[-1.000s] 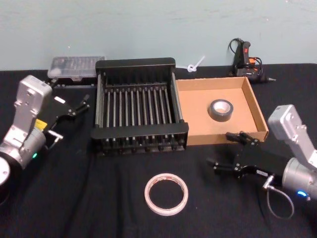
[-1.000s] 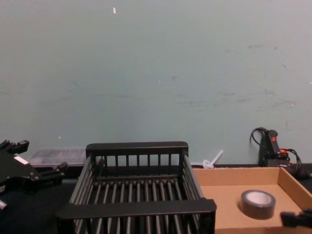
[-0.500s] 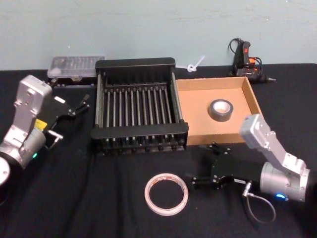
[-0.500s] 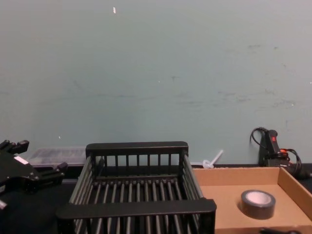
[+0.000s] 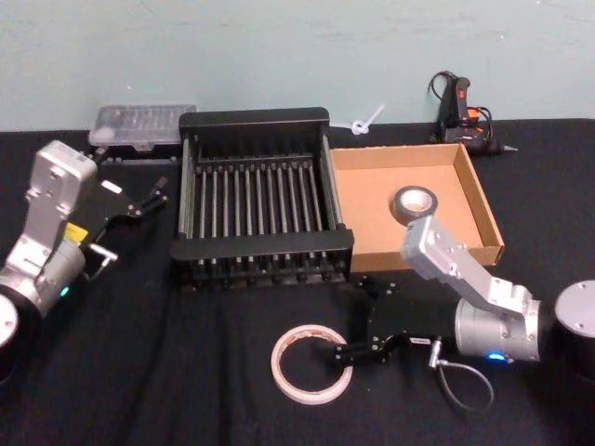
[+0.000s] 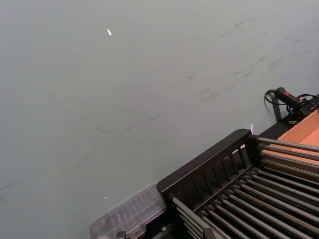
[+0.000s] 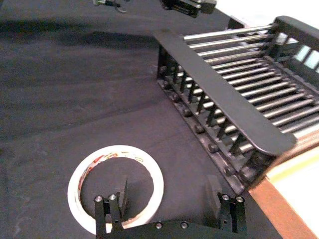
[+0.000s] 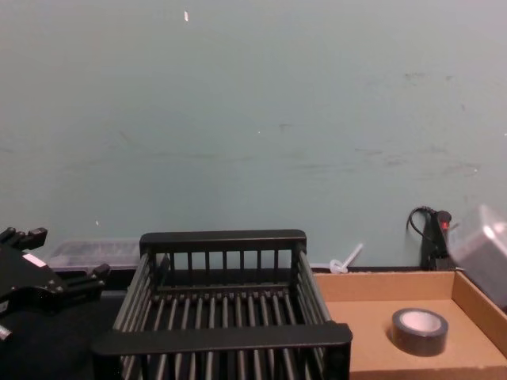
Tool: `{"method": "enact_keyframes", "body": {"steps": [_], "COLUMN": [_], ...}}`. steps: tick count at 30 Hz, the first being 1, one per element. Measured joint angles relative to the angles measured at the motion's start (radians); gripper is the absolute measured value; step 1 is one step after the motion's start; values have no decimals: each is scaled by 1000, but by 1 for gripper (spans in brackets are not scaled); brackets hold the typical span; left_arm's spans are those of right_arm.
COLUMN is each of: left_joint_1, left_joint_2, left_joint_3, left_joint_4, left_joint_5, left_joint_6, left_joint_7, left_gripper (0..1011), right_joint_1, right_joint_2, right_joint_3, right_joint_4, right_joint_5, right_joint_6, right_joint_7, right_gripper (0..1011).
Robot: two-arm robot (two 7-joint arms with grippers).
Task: Pick up the white tape and place it into the black box , Pick up the silver tape and place it into the brown box.
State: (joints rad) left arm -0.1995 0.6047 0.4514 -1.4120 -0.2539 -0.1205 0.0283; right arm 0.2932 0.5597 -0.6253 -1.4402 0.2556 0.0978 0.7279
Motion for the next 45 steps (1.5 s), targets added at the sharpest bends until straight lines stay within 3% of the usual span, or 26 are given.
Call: {"method": "enact_keyframes", "body": {"steps": [8, 18, 45], "left_joint_1": [0, 0, 0], "left_joint_2": [0, 0, 0], "left_joint_3": [0, 0, 0], "left_joint_4": [0, 0, 0], "left_joint_5": [0, 0, 0], "left_joint_6": [0, 0, 0], "left_joint_7": [0, 0, 0], "left_gripper": [1001, 1001, 1001], "right_joint_1": [41, 64, 69], "right_joint_2": [-19, -29, -30], "right_joint_3": [-44, -70, -88], "right_joint_4": [38, 59, 69], "right_joint_5": [-5, -3, 8], "right_joint_6": [13, 27, 44], "right_joint_7": [15, 18, 0], "right_gripper": [1002, 1002, 1002]}}
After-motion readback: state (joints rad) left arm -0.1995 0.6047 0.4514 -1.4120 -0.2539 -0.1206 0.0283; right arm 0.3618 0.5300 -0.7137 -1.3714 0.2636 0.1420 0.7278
